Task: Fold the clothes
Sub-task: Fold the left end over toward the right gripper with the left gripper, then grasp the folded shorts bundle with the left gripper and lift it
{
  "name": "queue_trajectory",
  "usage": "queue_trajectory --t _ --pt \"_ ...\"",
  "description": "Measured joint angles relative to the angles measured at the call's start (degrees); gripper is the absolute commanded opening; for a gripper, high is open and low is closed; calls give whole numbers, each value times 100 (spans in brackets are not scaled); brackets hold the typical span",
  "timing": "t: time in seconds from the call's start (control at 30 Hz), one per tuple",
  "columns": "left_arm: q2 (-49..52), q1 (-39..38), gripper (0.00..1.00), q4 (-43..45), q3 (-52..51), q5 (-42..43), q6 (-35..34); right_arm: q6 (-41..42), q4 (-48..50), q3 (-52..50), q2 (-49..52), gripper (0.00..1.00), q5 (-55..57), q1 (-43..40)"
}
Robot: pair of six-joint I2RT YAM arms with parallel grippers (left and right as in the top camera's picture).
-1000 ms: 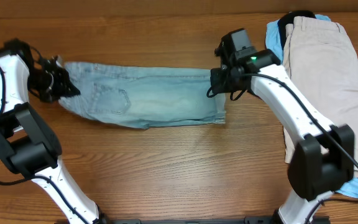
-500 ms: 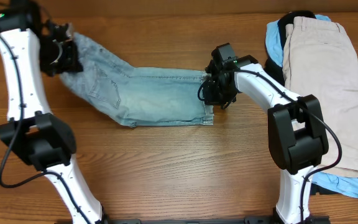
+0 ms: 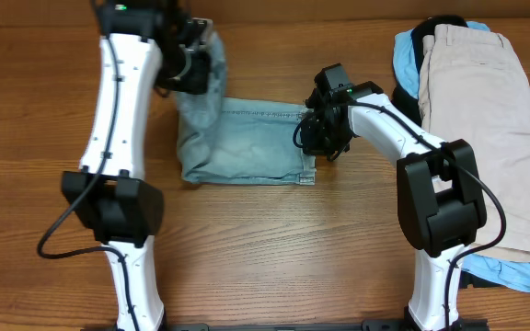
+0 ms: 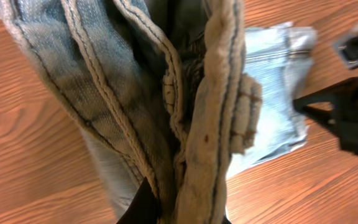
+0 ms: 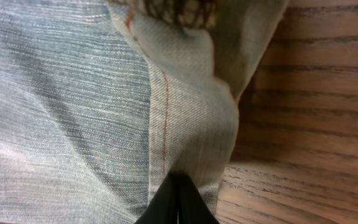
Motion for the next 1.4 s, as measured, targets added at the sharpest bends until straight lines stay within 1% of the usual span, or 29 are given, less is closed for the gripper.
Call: queue_trajectory --t 0.13,0.23,0.33,0.37,0.43,0.47,0.5,0.53,0.57,0.6,0.63,0.73,0.83,0.97,1.17,1.3,1.4 --pt "0 -494 4 181 0 -101 -332 2 2 0 0 4 -20 0" --pt "22 -765 8 267 0 -146 -514 4 4 0 4 4 -39 0" --pt "140 -999 14 273 0 -162 -656 4 17 2 9 4 -184 -37" --pt "197 -1064 19 271 0 -162 -686 4 2 11 9 4 -271 -55" --pt "350 -1193 40 269 0 -166 -726 9 -107 94 9 4 -518 -125" --pt "428 -1252 48 273 0 -155 -767 13 -188 170 9 4 -640 -175" --pt "509 -1314 64 271 0 -151 -782 13 -299 289 2 6 -769 -243" --pt "566 -1366 75 273 0 -140 -820 20 -404 411 -15 14 -872 -319" --pt "619 -1412 83 273 0 -131 -833 9 -501 529 -39 22 -949 -391" --pt "662 -1464 94 273 0 -129 -837 42 -638 695 -114 32 -1025 -511" --pt "688 -1497 100 275 0 -131 -855 33 -732 848 -201 37 -1075 -623" --pt "715 -1556 100 299 0 -136 -859 -2 -1010 1357 -634 47 -1176 -1027" --pt "715 -1563 100 267 22 -160 -857 -15 -1099 1827 -1209 51 -1220 -1453" --pt "715 -1550 100 9 105 -197 -802 -17 -1279 2090 -1812 61 -1248 -1873" --pt "715 -1572 100 -636 144 -201 -551 -146 -1781 2070 -1788 73 -1095 -2061" --pt "715 -1703 100 -922 149 -219 -157 -190 -1956 2044 -1727 80 -793 -2085" --pt "715 -1930 100 -918 144 -310 205 -238 -2028 2044 -1727 82 -623 -2098"
